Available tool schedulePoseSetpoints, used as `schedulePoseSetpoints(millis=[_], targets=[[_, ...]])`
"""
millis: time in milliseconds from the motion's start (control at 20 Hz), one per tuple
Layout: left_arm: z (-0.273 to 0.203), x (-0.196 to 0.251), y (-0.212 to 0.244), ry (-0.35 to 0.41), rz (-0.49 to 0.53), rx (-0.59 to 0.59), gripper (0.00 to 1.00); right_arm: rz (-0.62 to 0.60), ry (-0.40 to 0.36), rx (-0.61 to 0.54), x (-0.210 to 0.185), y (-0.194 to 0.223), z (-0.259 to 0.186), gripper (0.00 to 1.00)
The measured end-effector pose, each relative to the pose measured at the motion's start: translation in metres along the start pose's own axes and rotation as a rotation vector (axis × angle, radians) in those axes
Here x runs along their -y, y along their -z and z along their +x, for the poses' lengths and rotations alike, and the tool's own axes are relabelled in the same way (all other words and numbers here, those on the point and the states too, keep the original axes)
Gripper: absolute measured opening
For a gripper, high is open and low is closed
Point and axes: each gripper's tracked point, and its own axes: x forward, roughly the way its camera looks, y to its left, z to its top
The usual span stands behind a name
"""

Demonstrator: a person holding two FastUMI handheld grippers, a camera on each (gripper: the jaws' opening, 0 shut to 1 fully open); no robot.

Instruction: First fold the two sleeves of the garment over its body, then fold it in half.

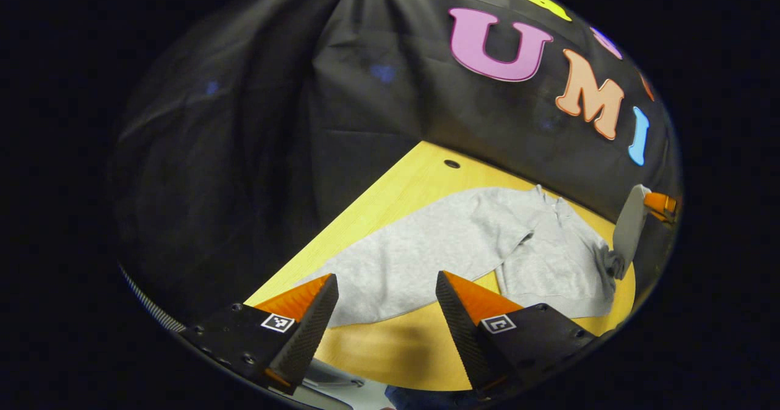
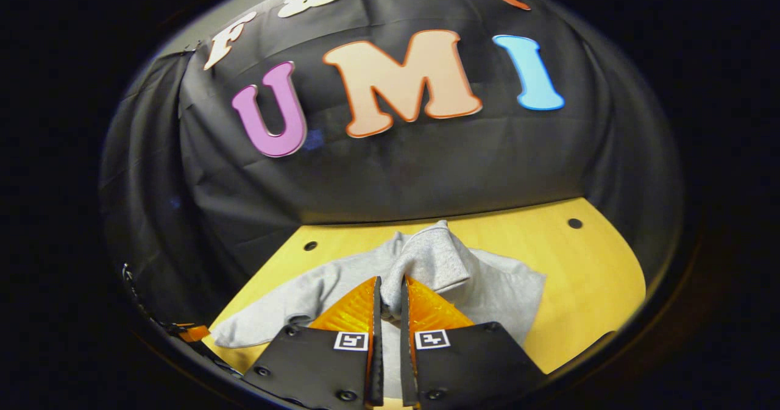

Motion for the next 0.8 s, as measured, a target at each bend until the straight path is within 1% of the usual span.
schedulePoseSetpoints(millis=[50,100,150,200,300,400,600,800], targets=[[0.003,-0.007,0.006,-0.013,-0.005,-0.008,0.95,-0.005,-0.037,0.002,-0.02,-0.003,0.01,0.14],[0.006,-0.014,0.011,-0.023,-0.008,-0.018,0.95,-0.012,-0.072,0.002,-0.042,-0.005,0.02,0.16],[0.009,-0.019,0.017,-0.03,-0.008,-0.027,0.95,-0.019,-0.104,0.001,-0.061,-0.004,0.028,0.13],[0.013,-0.024,0.021,-0.041,-0.004,-0.039,0.95,-0.027,-0.138,-0.001,-0.082,-0.002,0.037,0.13],[0.019,-0.034,0.032,-0.057,0.004,-0.066,0.95,-0.047,-0.191,-0.014,-0.113,0.002,0.056,0.13],[0.024,-0.039,0.042,-0.066,0.001,-0.082,0.95,-0.057,-0.229,-0.036,-0.138,0.012,0.074,0.13],[0.031,-0.044,0.053,-0.086,0.002,-0.121,0.95,-0.068,-0.263,-0.082,-0.171,0.038,0.111,0.13],[0.045,-0.046,0.053,-0.092,0.053,-0.121,0.94,-0.134,-0.243,-0.16,-0.176,0.08,0.142,0.13]])
